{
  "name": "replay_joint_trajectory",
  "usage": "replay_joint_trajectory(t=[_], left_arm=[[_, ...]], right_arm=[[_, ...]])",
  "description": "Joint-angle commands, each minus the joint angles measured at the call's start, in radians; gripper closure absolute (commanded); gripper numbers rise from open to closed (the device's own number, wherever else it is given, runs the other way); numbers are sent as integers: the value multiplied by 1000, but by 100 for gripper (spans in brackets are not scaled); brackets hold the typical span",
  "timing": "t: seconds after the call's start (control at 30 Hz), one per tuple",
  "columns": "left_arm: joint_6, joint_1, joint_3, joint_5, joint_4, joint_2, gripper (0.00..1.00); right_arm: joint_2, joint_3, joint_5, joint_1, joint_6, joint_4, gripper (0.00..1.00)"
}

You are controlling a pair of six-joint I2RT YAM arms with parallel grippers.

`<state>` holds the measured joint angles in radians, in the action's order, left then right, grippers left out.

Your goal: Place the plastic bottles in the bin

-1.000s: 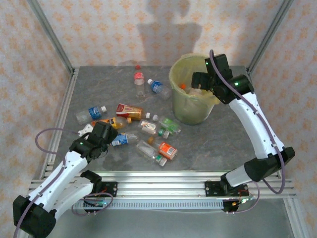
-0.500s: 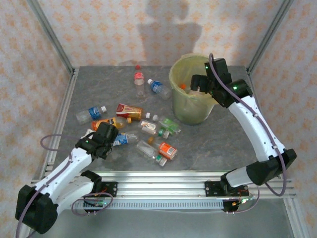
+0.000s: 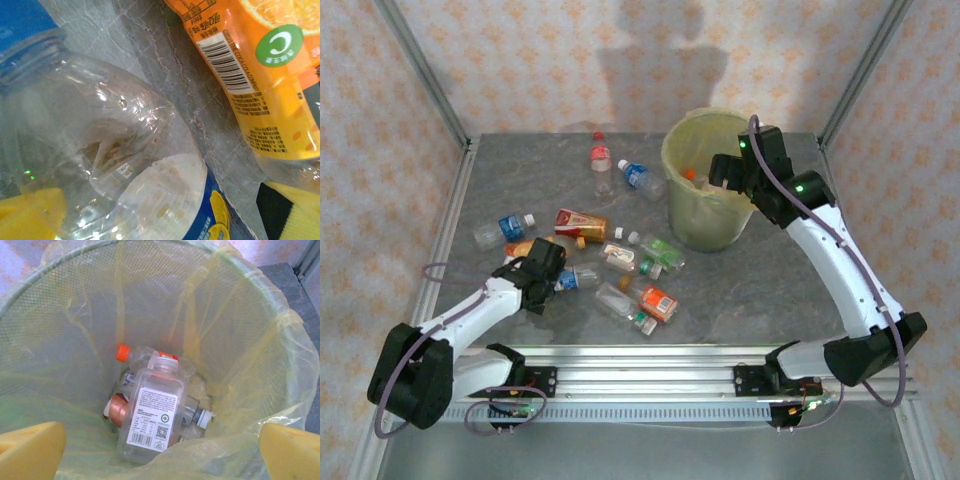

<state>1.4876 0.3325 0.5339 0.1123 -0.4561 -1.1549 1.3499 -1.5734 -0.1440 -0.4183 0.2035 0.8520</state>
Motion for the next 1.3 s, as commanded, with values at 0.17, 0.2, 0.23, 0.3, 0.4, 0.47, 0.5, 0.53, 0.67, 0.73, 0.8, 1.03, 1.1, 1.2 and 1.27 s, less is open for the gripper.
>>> replay_joint_trajectory(t=[0.17, 0.2, 0.23, 0.3, 0.4, 0.47, 0.5, 0.53, 0.67, 0.73, 0.8, 1.03, 1.1, 1.2, 1.27], left_arm=[[82, -9, -11, 88, 71, -14, 10], [86, -10, -12, 96, 71, -12, 11], [90, -9, -14, 101, 72, -12, 11], [108, -9, -22, 108, 79, -14, 17], [133, -9, -36, 112, 89, -16, 21], [140, -9, -43, 116, 98, -22, 19], [140, -9, -45, 117, 103, -28, 16], [141, -9, -44, 118, 106, -34, 15], [150, -9, -46, 109, 140, -74, 15], [156, -9, -45, 107, 156, -96, 15], [161, -10, -41, 107, 164, -115, 17], [181, -10, -30, 100, 148, -133, 31], [184, -10, -29, 99, 148, -128, 34], [189, -11, -29, 103, 154, -111, 37], [191, -10, -28, 109, 153, -93, 38]], right_arm=[[-37, 27, -53, -6, 31, -20, 1], [-39, 30, -54, -5, 32, -22, 1], [-39, 32, -54, -5, 33, -24, 1], [-40, 38, -55, -5, 38, -23, 1], [-43, 39, -57, -5, 42, -23, 1], [-44, 39, -56, -5, 42, -24, 1], [-45, 41, -56, -6, 43, -24, 1], [-47, 42, -56, -5, 43, -27, 1], [-47, 45, -55, -6, 45, -30, 1], [-47, 48, -57, -5, 47, -29, 1], [-45, 47, -60, -6, 49, -28, 1], [-37, 34, -63, -5, 46, -22, 1], [-34, 36, -66, -6, 46, -21, 1], [-32, 41, -69, -5, 46, -19, 1], [-33, 45, -71, -6, 45, -18, 1]])
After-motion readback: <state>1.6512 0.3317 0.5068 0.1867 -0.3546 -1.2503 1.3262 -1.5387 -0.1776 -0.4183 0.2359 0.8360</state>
